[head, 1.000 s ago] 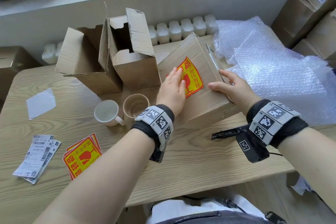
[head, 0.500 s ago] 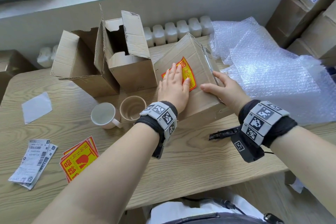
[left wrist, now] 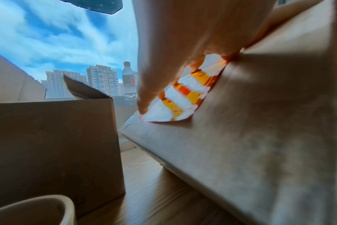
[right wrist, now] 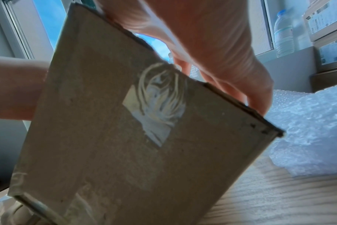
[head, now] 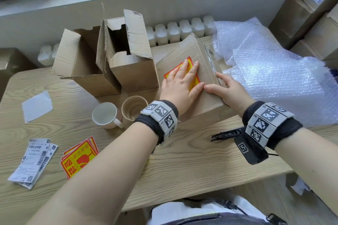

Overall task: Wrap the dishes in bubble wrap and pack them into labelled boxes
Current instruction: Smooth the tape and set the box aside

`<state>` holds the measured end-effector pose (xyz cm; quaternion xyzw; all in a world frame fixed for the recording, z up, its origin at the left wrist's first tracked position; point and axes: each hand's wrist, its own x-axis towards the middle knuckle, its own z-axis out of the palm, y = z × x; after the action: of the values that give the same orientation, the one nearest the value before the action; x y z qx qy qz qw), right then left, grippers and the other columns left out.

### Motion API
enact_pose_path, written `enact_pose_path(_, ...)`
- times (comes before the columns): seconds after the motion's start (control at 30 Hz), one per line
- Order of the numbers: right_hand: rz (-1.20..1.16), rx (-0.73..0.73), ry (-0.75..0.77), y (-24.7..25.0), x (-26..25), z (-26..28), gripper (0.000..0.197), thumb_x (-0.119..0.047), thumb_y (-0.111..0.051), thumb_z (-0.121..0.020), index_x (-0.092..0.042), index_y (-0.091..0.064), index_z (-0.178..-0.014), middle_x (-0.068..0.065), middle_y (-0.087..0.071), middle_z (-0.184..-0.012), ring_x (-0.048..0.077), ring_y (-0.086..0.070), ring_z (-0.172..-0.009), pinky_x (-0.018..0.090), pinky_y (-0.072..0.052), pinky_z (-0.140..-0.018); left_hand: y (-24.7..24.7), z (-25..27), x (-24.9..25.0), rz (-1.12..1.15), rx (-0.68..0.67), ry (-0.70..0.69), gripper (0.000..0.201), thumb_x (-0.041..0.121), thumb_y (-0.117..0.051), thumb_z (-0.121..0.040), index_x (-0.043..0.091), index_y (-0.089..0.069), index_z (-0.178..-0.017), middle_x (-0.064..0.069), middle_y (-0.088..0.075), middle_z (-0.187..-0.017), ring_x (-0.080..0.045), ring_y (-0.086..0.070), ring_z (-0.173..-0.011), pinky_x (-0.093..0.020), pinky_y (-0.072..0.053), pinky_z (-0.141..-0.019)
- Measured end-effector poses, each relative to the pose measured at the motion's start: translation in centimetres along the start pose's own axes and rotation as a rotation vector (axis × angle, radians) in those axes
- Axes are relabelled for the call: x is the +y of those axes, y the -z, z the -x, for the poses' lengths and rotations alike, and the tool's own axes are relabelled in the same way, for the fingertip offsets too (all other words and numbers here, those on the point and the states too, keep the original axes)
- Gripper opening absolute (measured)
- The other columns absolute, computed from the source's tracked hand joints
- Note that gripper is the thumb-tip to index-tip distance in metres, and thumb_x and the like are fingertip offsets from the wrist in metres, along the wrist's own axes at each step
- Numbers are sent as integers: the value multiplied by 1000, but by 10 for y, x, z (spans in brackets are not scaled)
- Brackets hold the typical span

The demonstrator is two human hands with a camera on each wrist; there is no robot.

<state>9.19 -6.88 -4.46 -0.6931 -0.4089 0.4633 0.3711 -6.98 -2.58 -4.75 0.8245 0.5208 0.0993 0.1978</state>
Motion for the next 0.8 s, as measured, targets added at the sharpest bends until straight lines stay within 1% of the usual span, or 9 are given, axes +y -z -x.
enact_pose_path(0.13, 22, 6, 12, 0, 1, -1, 102, -57, -73, -45, -23, -46, -137, -1, -57, -128, 14, -57, -114, 37, -46, -100, -10, 19, 6, 0, -3, -69, 60, 53, -25, -97, 30, -10, -151, 4, -6, -160, -20, -8, -146, -43, -12, -117)
enact_pose_path(0.2, 35, 3, 12, 1, 2, -2, 103, -59, -72, -44, -23, -46, -138, 0, -57, -129, 14, -57, -114, 38, -46, -100, -16, 32, 6, 8, -10, -129, 70, 57, -11, -89, 24, -12, -151, 3, -7, -160, -20, -7, -147, -43, -11, -118)
enact_pose_path(0.27, 54, -5, 15, 0, 1, -1, 98, -54, -74, -51, -22, -45, -138, -3, -56, -128, 13, -56, -113, 34, -46, -99, -21, 44, 5, 18, -27, -163, 76, 56, -5, -84, 21, -12, -151, 2, -7, -160, -17, -4, -147, -40, -8, -119)
enact_pose_path(0.37, 78, -12, 29, 0, -2, 0, 87, -44, -74, -62, -21, -43, -139, -6, -51, -122, 10, -52, -110, 24, -43, -91, -22, 56, 1, 36, -22, -206, 73, 54, -8, -86, 19, -12, -151, 1, -8, -159, -15, -5, -147, -37, -6, -119)
enact_pose_path(0.43, 89, -8, 30, 0, -3, 0, 87, -45, -74, -61, -22, -42, -140, -2, -50, -128, 11, -51, -114, 25, -42, -93, -20, 62, -2, 58, -6, -251, 69, 50, -13, -90, 16, -17, -150, -2, -13, -158, -15, -8, -146, -33, -6, -119)
enact_pose_path(0.5, 104, -5, 32, 0, -4, 1, 88, -47, -72, -61, -22, -42, -140, 0, -49, -134, 12, -49, -118, 26, -41, -96, -20, 65, -5, 115, 19, -275, 66, 46, -18, -93, 13, -22, -149, -4, -18, -157, -8, -8, -143, -24, -3, -118)
enact_pose_path(0.6, 106, -8, 27, -1, -3, -1, 92, -50, -73, -59, -22, -41, -141, 2, -47, -137, 14, -49, -120, 30, -43, -99, -20, 65, -4, 207, 39, -224, 64, 44, -25, -95, 11, -22, -149, -5, -15, -158, -3, -5, -140, -10, 5, -113)
enact_pose_path(0.7, 90, -16, 8, -1, -4, 1, 100, -56, -72, -52, -24, -40, -141, 3, -45, -138, 16, -51, -120, 34, -47, -97, -25, 63, -4, 171, -33, -62, 68, 46, -29, -99, 9, -7, -151, -6, 4, -159, -13, 7, -146, -24, 2, -119)
enact_pose_path(0.8, 90, -27, 9, 0, -5, 2, 99, -56, -70, -54, -24, -38, -142, 2, -44, -140, 17, -50, -120, 35, -47, -96, -30, 68, -8, 67, -115, 50, 91, 67, -6, -83, 8, 6, -150, -8, 17, -158, -16, 15, -146, -29, 6, -118)
